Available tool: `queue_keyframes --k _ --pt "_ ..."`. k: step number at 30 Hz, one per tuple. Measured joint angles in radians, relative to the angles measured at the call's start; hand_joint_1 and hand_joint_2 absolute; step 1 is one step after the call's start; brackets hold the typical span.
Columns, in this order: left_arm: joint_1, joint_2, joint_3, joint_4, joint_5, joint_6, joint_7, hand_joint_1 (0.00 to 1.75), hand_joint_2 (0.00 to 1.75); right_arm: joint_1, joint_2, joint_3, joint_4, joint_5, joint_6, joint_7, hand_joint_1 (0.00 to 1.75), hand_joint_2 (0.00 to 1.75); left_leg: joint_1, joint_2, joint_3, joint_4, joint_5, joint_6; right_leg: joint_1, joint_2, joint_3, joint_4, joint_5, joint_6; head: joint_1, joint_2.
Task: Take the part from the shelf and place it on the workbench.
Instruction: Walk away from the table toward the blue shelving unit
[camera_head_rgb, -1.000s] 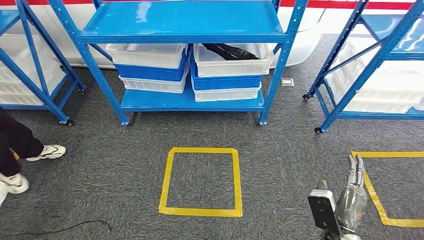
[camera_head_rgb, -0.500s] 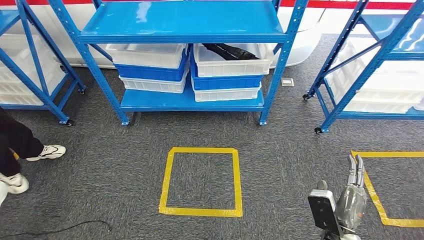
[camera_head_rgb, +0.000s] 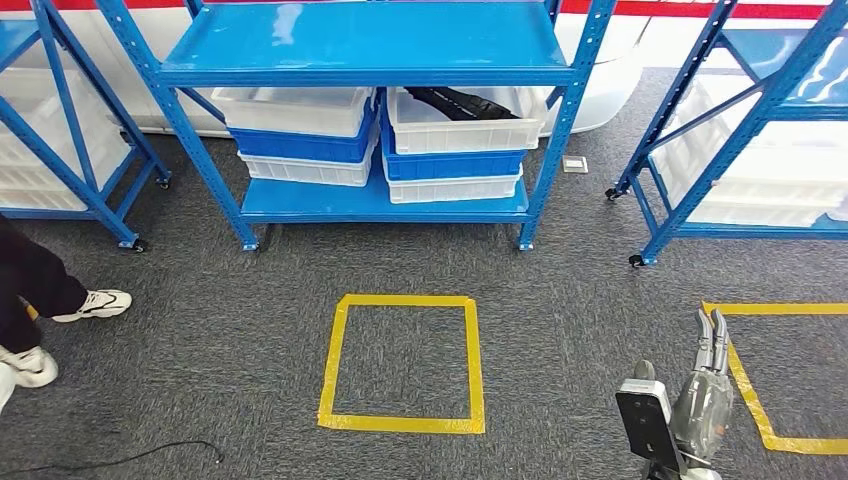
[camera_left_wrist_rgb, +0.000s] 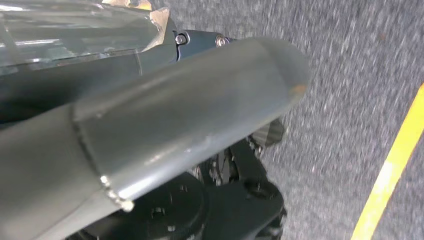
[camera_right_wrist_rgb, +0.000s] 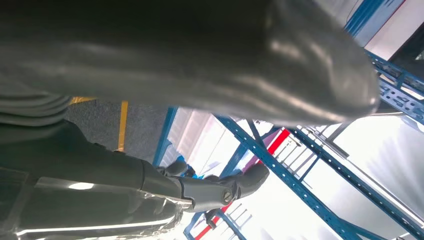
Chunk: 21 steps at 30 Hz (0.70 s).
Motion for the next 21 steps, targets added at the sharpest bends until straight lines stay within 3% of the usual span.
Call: queue_keyframes --k 2,5,8,13,16,19,20,21 --pt "0.000 -0.001 0.000 0.000 0.000 0.000 0.000 0.00 0.00 0.000 0.000 0.000 -0.001 0.000 0.000 0.000 0.00 0.00 0.001 0.000 0.007 -0.002 0.006 0.003 0.002 0.000 0.000 0.000 -0.003 0.002 0.000 0.000" --pt "0.000 -0.002 0.000 0.000 0.000 0.000 0.000 0.00 0.00 -0.001 0.000 0.000 -0.003 0.001 0.001 0.001 0.00 0.00 0.007 0.002 0.033 -0.014 0.044 0.015 0.002 -0.003 -0.002 0.009 -0.016 0.005 -0.002 0.000" --pt "0.000 -0.002 0.000 0.000 0.000 0.000 -0.001 0.00 0.00 -0.001 0.001 0.001 -0.003 0.002 0.003 0.001 0.00 0.00 0.007 0.006 0.045 -0.019 0.070 0.019 -0.003 -0.009 -0.002 0.029 -0.028 0.007 0.004 0.000" --pt "-0.002 -0.001 0.001 0.000 0.001 0.002 -0.001 0.00 0.00 -0.002 0.001 0.002 -0.004 0.004 0.004 0.001 0.00 0.00 0.007 0.008 0.060 -0.018 0.063 0.023 -0.003 -0.012 -0.023 0.088 -0.049 0.002 0.009 0.000" --pt "-0.006 -0.001 0.001 0.000 0.001 0.002 -0.001 0.00 0.00 -0.002 0.000 0.001 -0.004 0.004 0.006 0.001 0.00 0.00 0.006 0.007 0.066 -0.018 0.058 0.024 -0.005 -0.013 -0.065 0.152 -0.069 -0.003 0.009 0.000" --pt "-0.009 -0.002 0.002 0.000 0.002 0.005 -0.001 0.00 0.00 0.002 0.000 0.001 -0.004 0.004 0.009 0.002 0.00 0.00 0.005 0.003 0.082 -0.018 0.039 0.023 -0.007 -0.014 -0.155 0.250 -0.118 -0.006 0.010 0.000" --pt "-0.008 -0.002 0.002 0.000 0.002 0.006 -0.001 0.00 0.00 0.002 0.000 0.001 -0.004 0.004 0.010 0.002 0.00 0.00 0.005 0.001 0.092 -0.017 0.029 0.021 -0.008 -0.014 -0.172 0.246 -0.121 0.000 0.010 0.000" --pt "-0.007 -0.003 0.002 0.000 0.002 0.006 -0.001 0.00 0.00 0.002 0.000 0.001 -0.004 0.004 0.010 0.002 0.00 0.00 0.005 -0.002 0.107 -0.017 0.015 0.018 -0.009 -0.015 -0.173 0.201 -0.096 0.013 0.010 0.000"
